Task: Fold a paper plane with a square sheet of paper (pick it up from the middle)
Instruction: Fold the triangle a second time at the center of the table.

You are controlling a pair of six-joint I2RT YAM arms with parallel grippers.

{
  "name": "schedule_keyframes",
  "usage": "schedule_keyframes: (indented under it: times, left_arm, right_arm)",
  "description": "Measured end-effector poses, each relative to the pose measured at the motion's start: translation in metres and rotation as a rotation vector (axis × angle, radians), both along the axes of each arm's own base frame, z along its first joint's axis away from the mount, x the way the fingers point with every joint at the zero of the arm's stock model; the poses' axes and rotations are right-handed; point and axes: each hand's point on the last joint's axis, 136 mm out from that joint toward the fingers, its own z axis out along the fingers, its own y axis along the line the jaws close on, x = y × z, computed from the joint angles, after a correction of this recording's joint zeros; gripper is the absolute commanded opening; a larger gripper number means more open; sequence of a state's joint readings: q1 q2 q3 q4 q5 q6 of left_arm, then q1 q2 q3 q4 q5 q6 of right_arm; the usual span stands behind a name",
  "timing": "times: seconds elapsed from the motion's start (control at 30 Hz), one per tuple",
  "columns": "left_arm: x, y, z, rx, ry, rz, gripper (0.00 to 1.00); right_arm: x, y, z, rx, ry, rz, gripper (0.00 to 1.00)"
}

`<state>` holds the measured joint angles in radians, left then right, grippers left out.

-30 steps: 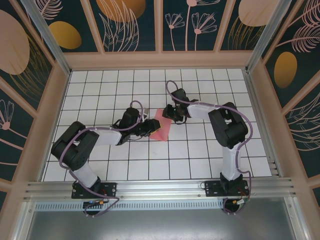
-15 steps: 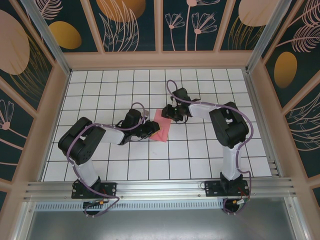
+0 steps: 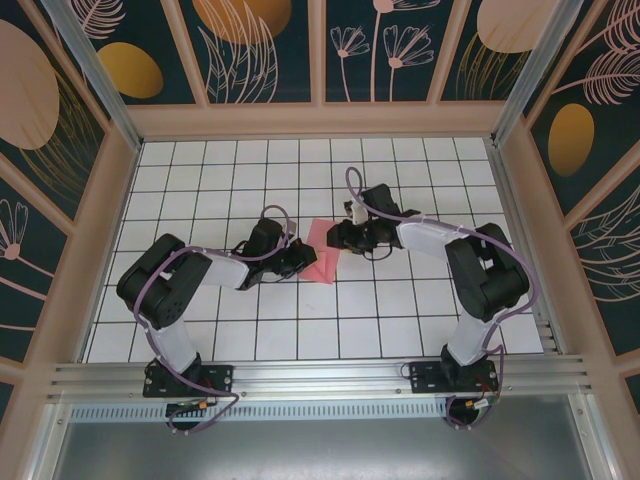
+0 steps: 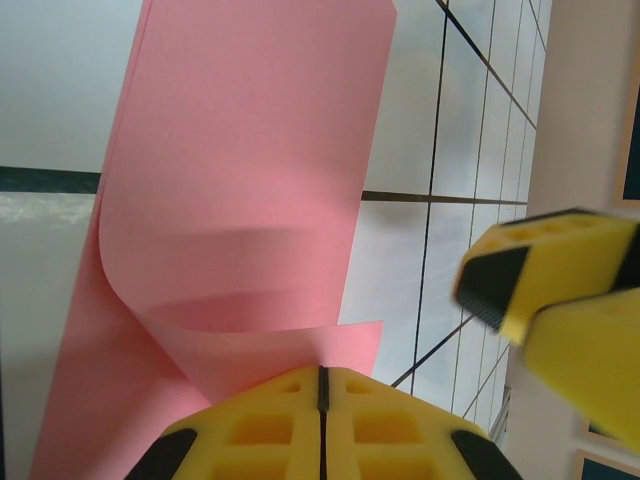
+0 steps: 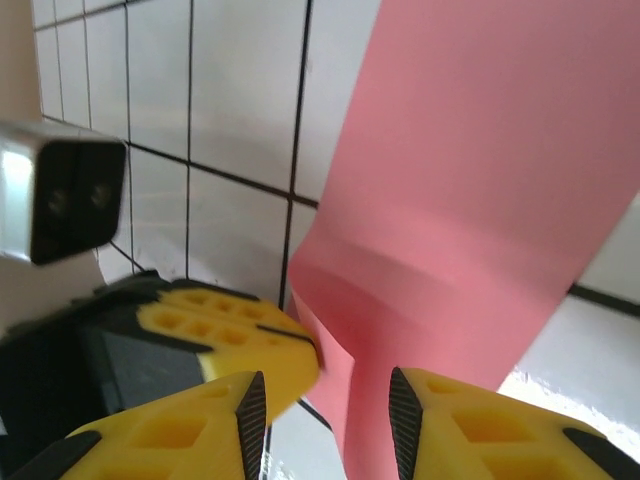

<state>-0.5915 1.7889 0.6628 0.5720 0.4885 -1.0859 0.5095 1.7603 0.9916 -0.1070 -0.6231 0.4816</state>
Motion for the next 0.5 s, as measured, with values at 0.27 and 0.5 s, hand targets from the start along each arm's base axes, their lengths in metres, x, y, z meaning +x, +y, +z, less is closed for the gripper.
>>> schedule_keyframes:
  times: [0.27, 0.5]
  left_arm:
    - [0.000, 0.000, 0.000, 0.001, -0.001, 0.001, 0.05]
    - [0.000, 0.000, 0.000, 0.002, -0.001, 0.002, 0.05]
  right_arm:
    - [-0.012, 0.003, -0.006, 0.036, 0.033, 0.035, 0.36]
    - [-0.013, 0.007, -0.019, 0.039, 0.064, 0.050, 0.34]
